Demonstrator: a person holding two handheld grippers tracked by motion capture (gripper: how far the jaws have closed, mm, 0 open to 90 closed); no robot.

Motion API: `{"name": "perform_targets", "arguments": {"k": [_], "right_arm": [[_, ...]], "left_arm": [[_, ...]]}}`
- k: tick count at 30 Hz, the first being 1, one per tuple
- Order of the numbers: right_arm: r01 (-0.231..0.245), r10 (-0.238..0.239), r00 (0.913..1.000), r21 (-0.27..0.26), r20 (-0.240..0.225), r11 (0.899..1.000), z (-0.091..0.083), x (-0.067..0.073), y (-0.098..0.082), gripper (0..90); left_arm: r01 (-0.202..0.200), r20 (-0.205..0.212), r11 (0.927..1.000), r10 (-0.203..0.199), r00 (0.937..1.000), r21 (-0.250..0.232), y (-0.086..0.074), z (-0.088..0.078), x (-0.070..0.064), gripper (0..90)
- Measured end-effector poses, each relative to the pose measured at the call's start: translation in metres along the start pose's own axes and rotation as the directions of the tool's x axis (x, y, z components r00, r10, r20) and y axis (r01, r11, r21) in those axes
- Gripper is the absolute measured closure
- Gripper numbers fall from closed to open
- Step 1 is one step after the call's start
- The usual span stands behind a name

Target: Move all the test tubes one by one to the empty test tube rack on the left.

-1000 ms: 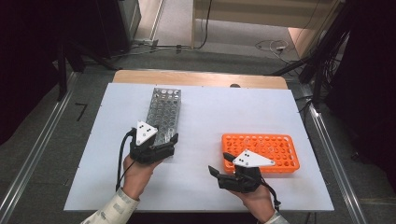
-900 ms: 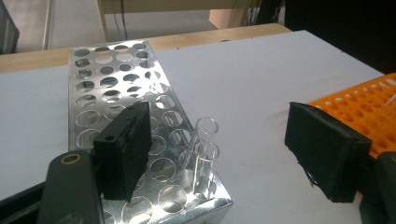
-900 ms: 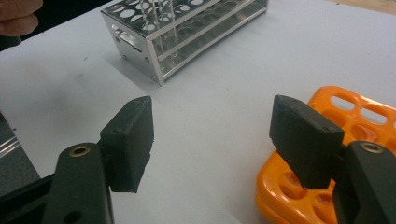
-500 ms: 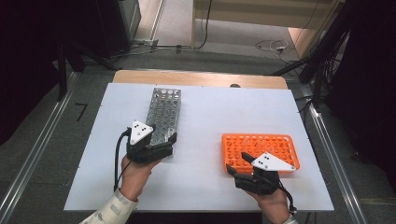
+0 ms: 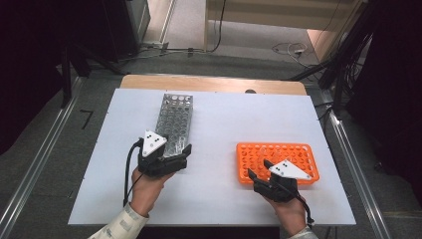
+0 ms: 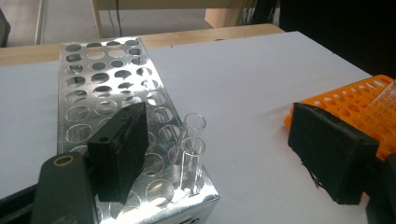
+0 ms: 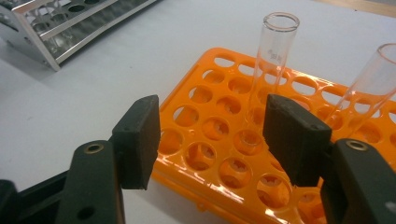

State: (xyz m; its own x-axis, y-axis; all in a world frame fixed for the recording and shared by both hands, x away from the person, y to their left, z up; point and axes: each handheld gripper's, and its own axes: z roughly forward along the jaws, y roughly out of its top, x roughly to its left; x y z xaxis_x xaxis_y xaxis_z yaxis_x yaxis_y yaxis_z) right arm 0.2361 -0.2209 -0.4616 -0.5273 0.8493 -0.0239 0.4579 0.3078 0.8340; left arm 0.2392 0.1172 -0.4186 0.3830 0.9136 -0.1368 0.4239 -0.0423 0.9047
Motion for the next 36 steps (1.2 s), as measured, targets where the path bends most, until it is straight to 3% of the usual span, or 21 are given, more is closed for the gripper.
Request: {"name": "perform_targets", "arguments": {"k": [10, 18, 28, 33, 36], "right_arm": [[-0.019, 0.019, 0.9987, 0.001, 0.048, 1.000, 0.011, -0.005, 0.001, 45.2], [-0.044, 0.045, 0.9922, -0.010, 0.116, 0.999, 0.020, -0.009, 0.001, 54.8], [-0.033, 0.033, 0.9907, 0.001, 0.132, 0.999, 0.029, -0.008, 0.002, 63.0], [-0.051, 0.048, 0.9893, 0.019, 0.138, 0.999, 0.032, -0.009, 0.002, 65.4], [-0.051, 0.048, 0.9870, 0.018, 0.154, 0.999, 0.032, -0.009, 0.003, 72.2]], "left_arm": [[-0.002, -0.009, 1.0000, 0.002, 1.0000, -0.003, 0.000, -0.001, 0.000, 17.2], [-0.006, -0.002, 1.0000, 0.006, 1.0000, 0.001, -0.001, -0.001, -0.002, 17.3], [0.001, 0.005, 1.0000, -0.001, 1.0000, 0.003, -0.002, 0.000, -0.003, 18.2], [-0.005, 0.009, 0.9999, 0.005, 1.0000, 0.010, -0.002, 0.002, -0.003, 18.2], [-0.008, 0.010, 0.9999, 0.008, 0.9999, 0.012, -0.003, 0.002, -0.003, 18.2]]}}
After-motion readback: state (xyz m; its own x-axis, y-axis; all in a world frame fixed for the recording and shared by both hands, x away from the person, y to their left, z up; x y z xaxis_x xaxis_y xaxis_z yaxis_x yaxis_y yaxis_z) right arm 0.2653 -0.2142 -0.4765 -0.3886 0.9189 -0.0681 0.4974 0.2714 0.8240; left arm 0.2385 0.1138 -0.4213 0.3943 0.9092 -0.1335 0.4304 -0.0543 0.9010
